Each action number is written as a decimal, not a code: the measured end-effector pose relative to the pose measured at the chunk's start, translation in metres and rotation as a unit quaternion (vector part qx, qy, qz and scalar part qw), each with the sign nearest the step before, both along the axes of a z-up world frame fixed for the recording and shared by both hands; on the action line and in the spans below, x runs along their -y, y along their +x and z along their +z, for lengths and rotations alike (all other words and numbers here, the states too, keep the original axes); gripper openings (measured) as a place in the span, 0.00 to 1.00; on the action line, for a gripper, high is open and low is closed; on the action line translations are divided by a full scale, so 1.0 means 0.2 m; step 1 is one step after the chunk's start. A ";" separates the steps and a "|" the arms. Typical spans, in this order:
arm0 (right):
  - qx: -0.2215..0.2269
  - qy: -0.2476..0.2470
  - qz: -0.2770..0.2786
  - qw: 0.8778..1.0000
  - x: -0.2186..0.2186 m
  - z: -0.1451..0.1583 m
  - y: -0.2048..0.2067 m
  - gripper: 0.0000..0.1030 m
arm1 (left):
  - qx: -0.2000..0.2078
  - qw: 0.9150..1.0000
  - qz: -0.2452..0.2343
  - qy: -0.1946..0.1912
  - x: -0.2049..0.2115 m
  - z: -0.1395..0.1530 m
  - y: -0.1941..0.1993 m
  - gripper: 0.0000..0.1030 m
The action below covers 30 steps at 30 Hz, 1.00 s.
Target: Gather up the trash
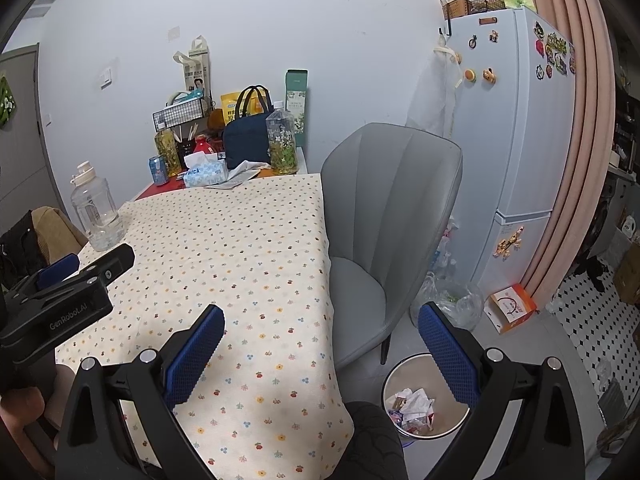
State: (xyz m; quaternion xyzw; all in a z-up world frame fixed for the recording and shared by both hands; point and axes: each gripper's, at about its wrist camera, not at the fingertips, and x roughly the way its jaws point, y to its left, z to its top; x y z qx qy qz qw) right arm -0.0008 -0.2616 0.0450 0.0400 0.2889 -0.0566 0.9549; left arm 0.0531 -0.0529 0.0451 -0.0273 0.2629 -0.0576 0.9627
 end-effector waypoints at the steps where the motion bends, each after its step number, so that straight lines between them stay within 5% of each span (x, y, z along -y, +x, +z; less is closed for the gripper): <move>1: 0.000 -0.001 0.000 1.000 0.00 0.00 0.00 0.92 | 0.000 1.000 0.001 -0.001 0.00 0.00 0.00 0.94; 30: -0.004 0.001 0.002 1.000 0.02 -0.03 0.00 0.92 | -0.005 1.000 0.004 0.001 0.00 -0.04 0.01 0.94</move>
